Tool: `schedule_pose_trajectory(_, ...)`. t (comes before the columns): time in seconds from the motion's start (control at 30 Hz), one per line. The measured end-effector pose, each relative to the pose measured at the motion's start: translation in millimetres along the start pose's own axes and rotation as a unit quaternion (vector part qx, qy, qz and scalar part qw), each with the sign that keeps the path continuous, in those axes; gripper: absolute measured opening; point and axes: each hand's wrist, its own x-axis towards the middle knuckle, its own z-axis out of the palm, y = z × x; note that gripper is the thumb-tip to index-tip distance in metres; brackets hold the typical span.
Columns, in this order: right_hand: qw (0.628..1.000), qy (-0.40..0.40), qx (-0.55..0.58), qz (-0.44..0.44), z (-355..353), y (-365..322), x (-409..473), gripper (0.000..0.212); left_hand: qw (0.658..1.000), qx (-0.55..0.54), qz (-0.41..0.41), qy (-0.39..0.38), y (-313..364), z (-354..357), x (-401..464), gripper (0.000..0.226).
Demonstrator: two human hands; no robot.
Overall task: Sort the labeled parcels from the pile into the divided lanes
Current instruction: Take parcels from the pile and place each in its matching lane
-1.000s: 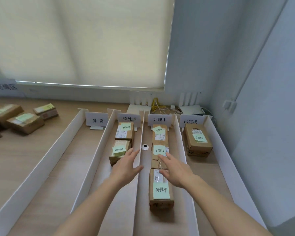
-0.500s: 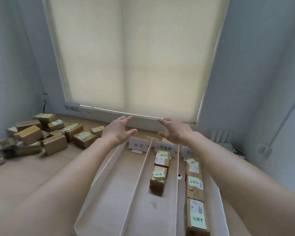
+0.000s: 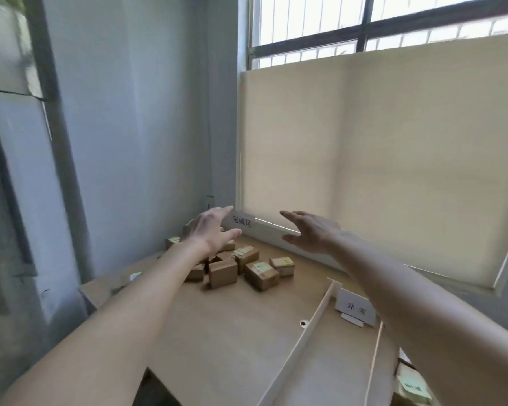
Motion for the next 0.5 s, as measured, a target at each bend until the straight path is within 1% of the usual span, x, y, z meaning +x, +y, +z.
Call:
schedule_pose_trajectory(0.13,0.998,0.004,0.001,-0.070,19.3,-75.7,48.3,0.068,0.997,0.041,-0.058,0.019,-71.2,-32.1,-16.2,0.069)
schedule_pose_trajectory(0.23,0.993,0.001,0.003,-0.115,38.3,-122.9,82.6,0.066,0.995,0.034,-0.095,0.023,-123.7,-48.0,-25.4,0.070)
schedule_pose_trajectory(0.37,0.989,-0.007,0.013,-0.145,57.5,-170.4,126.1,0.064,0.989,0.041,-0.140,0.021,-188.3,-62.0,-29.6,0.074)
schedule_pose_trajectory(0.5,0.986,-0.013,0.021,-0.165,75.0,-212.0,170.5,0.062,0.986,0.040,-0.159,0.028,-243.1,-69.2,-18.6,0.073)
